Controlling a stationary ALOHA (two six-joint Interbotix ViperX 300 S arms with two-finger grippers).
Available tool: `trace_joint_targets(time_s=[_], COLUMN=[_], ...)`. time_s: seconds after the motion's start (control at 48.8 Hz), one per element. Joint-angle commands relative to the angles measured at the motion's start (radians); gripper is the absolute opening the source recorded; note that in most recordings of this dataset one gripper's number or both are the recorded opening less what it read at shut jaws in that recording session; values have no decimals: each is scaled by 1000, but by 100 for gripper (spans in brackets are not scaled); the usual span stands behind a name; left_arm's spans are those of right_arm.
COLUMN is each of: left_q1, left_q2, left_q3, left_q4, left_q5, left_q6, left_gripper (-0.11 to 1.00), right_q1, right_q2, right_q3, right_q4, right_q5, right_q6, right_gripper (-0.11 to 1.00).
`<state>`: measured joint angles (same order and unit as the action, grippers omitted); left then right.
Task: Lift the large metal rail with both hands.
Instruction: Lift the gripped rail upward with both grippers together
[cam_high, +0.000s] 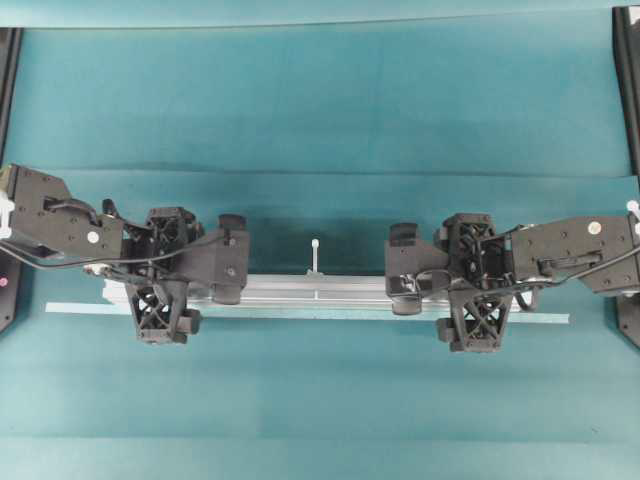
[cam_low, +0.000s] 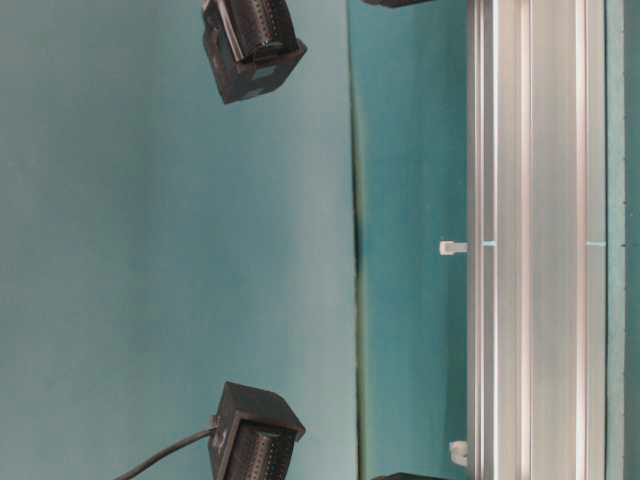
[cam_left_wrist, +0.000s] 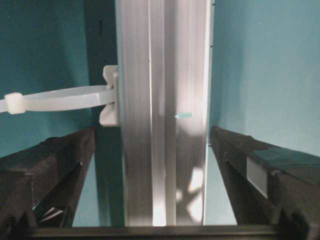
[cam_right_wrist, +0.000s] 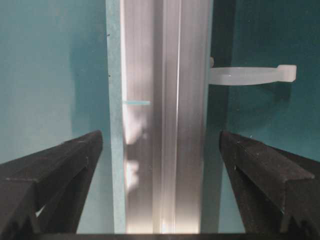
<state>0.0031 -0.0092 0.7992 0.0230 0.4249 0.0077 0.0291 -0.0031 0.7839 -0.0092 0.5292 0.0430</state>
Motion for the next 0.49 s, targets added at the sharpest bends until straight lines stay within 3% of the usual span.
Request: trace_joint_targets(time_s=[0.0, 0.082, 0.246, 0.472], left_q1=[-2, -9, -17, -15], left_q2=[-5, -6, -6, -6], left_q3=[-6, -5, -3, -3], left_q4=[3, 3, 3, 3], left_q5=[-12, -20, -38, -46], left_q6=[2, 2, 3, 3], left_gripper=[95, 83, 38, 36], right_q1=[-2, -2, -2, -2], right_q2=[9, 12, 18, 20], right_q3=[-8, -11, -25, -26], right_q4=[14, 20, 25, 28], right_q5=[2, 5, 25, 28], right_q6=[15, 34, 80, 98], right_gripper=[94, 82, 40, 40])
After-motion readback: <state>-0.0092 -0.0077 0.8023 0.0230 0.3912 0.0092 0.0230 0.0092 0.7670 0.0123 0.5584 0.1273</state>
